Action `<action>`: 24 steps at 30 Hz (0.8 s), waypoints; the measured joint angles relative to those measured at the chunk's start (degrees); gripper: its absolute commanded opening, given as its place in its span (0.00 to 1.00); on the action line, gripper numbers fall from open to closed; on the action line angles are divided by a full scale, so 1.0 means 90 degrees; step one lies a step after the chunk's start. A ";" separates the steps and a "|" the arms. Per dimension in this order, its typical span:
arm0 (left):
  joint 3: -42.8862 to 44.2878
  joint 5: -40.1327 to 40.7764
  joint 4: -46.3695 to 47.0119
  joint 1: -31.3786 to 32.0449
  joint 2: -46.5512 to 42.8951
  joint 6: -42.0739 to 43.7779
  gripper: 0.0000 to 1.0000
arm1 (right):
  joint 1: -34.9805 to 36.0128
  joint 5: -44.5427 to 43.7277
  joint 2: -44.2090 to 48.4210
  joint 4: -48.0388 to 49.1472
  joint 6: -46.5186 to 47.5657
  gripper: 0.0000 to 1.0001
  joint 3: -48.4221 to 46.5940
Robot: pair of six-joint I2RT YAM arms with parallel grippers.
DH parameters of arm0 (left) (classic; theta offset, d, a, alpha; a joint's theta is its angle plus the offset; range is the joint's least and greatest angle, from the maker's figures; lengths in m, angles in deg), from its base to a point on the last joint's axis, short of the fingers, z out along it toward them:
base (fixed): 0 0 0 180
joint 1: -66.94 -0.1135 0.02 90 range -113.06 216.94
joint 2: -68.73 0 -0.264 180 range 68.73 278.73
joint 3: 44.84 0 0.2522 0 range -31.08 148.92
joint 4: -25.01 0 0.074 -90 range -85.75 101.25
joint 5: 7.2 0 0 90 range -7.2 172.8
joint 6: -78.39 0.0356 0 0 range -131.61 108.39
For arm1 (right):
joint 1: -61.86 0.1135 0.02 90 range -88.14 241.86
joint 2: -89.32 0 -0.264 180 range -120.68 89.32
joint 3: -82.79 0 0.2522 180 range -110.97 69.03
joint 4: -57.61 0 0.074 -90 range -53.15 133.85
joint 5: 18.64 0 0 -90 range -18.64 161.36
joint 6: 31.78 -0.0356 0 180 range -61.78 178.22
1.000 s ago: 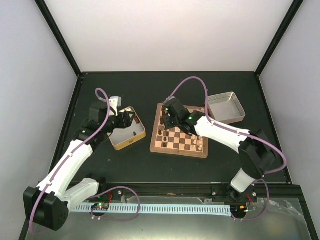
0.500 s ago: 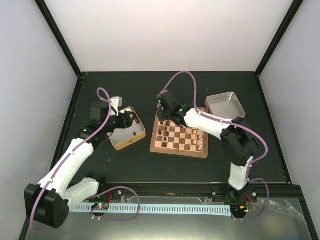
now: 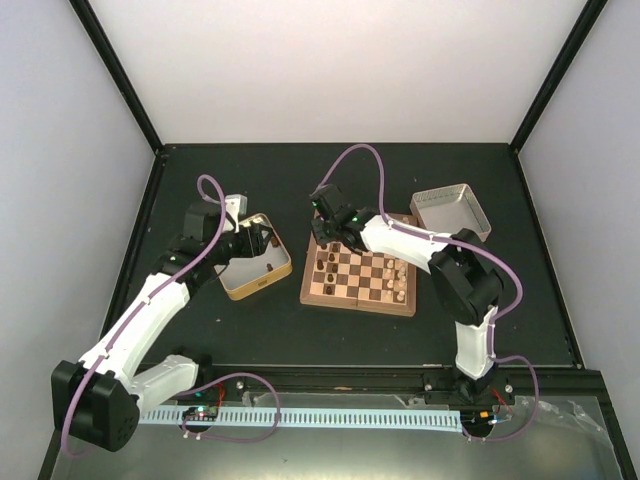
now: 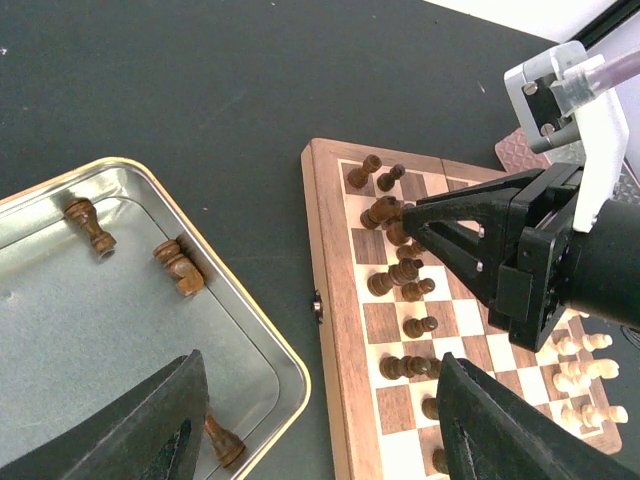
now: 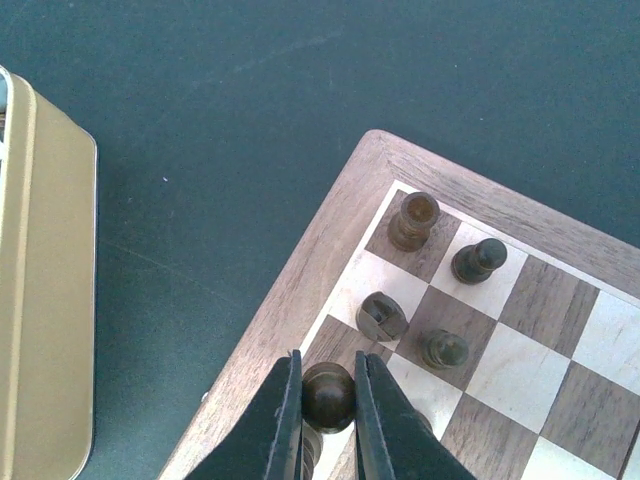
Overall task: Set up the chess pieces on the board
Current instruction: Place the chess piece on the chessboard.
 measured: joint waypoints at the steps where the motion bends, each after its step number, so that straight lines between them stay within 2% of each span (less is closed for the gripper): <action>1: 0.0000 0.0000 0.0000 0.0000 0.0000 0.0000 0.64 | -0.0002 -0.0002 -0.0005 0.0002 0.0000 0.10 0.0000; 24: 0.0002 -0.0087 -0.0027 0.0000 0.0073 0.0000 0.65 | -0.0075 -0.0010 -0.0333 -0.0041 -0.0019 0.15 -0.0005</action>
